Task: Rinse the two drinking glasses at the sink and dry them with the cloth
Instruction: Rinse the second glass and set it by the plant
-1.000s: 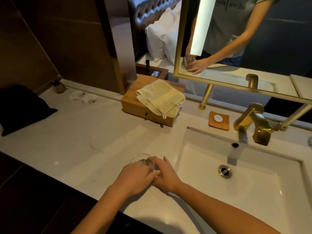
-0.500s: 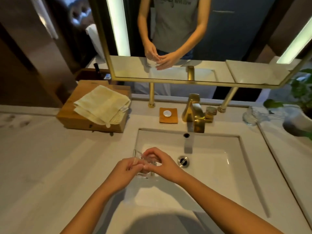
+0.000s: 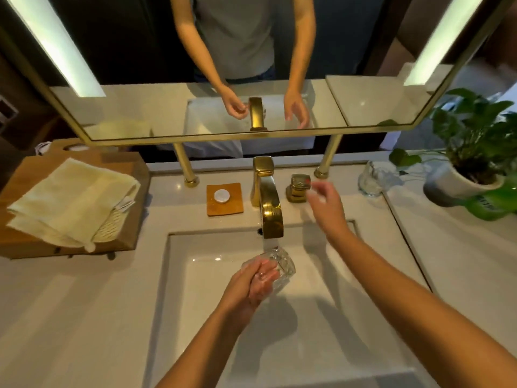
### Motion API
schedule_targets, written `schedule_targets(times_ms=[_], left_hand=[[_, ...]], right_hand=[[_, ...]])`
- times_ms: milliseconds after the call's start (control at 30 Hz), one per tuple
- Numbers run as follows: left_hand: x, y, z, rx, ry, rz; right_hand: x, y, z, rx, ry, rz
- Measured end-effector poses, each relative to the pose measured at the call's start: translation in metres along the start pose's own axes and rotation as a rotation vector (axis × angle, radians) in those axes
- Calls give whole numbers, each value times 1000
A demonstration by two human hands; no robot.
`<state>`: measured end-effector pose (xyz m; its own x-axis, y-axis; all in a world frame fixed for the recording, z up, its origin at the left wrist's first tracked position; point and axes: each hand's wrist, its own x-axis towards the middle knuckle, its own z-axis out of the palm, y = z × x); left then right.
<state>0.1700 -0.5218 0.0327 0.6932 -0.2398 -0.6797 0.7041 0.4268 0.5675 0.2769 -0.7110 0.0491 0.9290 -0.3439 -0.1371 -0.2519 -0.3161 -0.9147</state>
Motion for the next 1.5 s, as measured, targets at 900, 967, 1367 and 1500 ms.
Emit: schedule_targets(times_ms=[900,967,1367,1500], left_hand=[[27,-4,-8,407,-58,-54],[32,2,-12,379,-97,-90],[32,22,-8,772,-57,313],[29,0,8,553,224,448]], right_hand=[[-116,84,59,262,-194,139],[-113,80,58,205,-243,37],[-89,56,61,466,-342,287],[-90,60,60,537,-303,267]])
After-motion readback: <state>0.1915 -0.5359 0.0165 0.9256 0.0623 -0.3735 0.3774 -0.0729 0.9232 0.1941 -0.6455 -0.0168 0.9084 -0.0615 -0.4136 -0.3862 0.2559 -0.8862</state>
